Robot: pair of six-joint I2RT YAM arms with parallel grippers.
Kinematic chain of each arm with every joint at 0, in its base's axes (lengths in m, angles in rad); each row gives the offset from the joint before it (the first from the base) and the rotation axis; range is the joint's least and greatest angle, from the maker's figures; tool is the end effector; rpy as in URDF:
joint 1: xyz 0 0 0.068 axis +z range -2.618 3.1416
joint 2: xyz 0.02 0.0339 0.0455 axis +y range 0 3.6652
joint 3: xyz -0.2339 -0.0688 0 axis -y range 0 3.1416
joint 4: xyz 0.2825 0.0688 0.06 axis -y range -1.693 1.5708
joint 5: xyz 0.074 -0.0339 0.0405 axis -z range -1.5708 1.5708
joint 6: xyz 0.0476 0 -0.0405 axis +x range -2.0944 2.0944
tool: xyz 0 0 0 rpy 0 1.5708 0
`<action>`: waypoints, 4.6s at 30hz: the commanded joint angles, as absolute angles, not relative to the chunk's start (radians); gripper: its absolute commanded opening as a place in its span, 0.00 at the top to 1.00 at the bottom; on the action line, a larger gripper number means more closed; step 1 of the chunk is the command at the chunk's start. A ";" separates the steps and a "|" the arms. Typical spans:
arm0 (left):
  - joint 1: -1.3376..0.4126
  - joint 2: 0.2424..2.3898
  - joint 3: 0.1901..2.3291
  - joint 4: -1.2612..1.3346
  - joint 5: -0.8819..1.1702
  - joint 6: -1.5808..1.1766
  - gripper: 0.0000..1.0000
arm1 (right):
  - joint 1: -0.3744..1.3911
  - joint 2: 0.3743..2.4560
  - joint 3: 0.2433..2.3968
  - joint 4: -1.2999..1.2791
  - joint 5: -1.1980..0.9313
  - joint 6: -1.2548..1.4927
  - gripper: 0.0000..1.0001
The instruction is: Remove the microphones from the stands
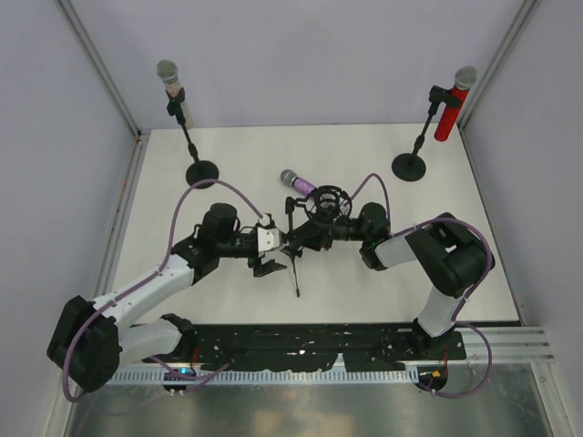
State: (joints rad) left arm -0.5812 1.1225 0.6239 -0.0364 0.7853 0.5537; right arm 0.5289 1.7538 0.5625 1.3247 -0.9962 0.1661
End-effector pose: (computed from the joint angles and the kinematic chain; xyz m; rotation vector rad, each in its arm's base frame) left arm 0.2223 -0.1863 0.1870 1.4600 1.4202 -0.8365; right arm 0.2578 0.1969 0.1166 -1.1007 1.2113 1.2519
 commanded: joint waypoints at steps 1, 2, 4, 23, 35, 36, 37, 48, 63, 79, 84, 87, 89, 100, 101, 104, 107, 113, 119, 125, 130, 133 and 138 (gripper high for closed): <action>-0.647 1.108 0.641 -0.108 0.702 0.552 0.21 | 0.509 1.732 0.565 1.335 -0.887 0.144 0.73; -0.649 1.109 0.643 -0.072 0.649 0.525 0.25 | 0.509 1.729 0.565 1.333 -0.882 0.138 0.74; -0.649 1.108 0.637 -0.011 0.563 0.496 0.27 | 0.509 1.727 0.565 1.327 -0.879 0.135 0.74; -0.713 1.003 0.558 0.207 0.376 0.679 0.42 | 0.509 1.746 0.586 1.316 -0.914 0.189 0.74; -0.795 1.043 0.523 0.293 0.223 0.790 0.60 | 0.511 1.750 0.589 1.319 -0.931 0.198 0.74; -0.801 1.046 0.519 0.299 0.213 0.802 0.60 | 0.509 1.750 0.589 1.321 -0.933 0.198 0.74; -0.805 1.051 0.514 0.304 0.207 0.814 0.60 | 0.509 1.750 0.589 1.319 -0.931 0.196 0.74; -0.836 1.088 0.489 0.362 0.124 0.835 0.62 | 0.508 1.743 0.586 1.321 -0.933 0.193 0.74; -0.753 1.114 0.563 0.223 0.334 0.510 0.98 | 0.505 1.729 0.566 1.318 -0.925 0.134 0.74; -0.449 1.388 0.718 0.258 1.068 -0.146 0.41 | 0.494 1.735 0.551 1.362 -0.930 0.146 0.74; -0.445 1.345 0.707 0.250 1.045 -0.103 0.32 | 0.479 1.738 0.552 1.370 -0.934 0.166 0.57; -0.434 1.315 0.698 0.233 1.014 -0.063 0.31 | 0.466 1.744 0.558 1.382 -0.953 0.196 0.26; -0.420 1.299 0.696 0.235 0.994 -0.052 0.30 | 0.454 1.750 0.557 1.397 -0.965 0.210 0.17; -0.383 1.223 0.753 0.178 0.992 0.046 0.25 | 0.361 1.766 0.577 1.470 -1.143 0.304 0.02; -0.383 1.221 0.771 0.158 0.994 0.057 0.24 | 0.350 1.766 0.577 1.486 -1.164 0.311 0.01; -0.383 1.210 0.798 0.137 0.996 0.090 0.24 | 0.334 1.755 0.583 1.497 -1.199 0.327 0.00; -0.385 1.210 0.819 0.088 0.982 0.155 0.24 | 0.315 1.727 0.581 1.458 -1.219 0.296 0.00; -0.385 1.180 0.854 0.049 0.950 0.224 0.21 | 0.284 1.620 0.572 1.101 -1.181 0.006 0.00; -0.387 1.167 0.931 0.175 0.933 0.083 0.20 | 0.288 1.551 0.664 0.521 -1.035 -0.358 0.03; -0.408 1.167 0.933 0.213 0.838 0.048 0.20 | 0.287 1.585 0.762 0.382 -1.011 -0.299 0.05; -0.431 1.161 0.949 0.189 0.761 0.040 0.20 | 0.287 1.634 0.903 0.114 -0.994 -0.224 0.05; -0.459 1.161 0.980 0.154 0.709 0.032 0.20 | 0.288 1.623 0.971 0.006 -0.832 -0.209 0.05; -0.506 1.169 1.031 0.106 0.675 0.040 0.20 | 0.296 1.582 1.051 -0.198 -0.472 -0.241 0.05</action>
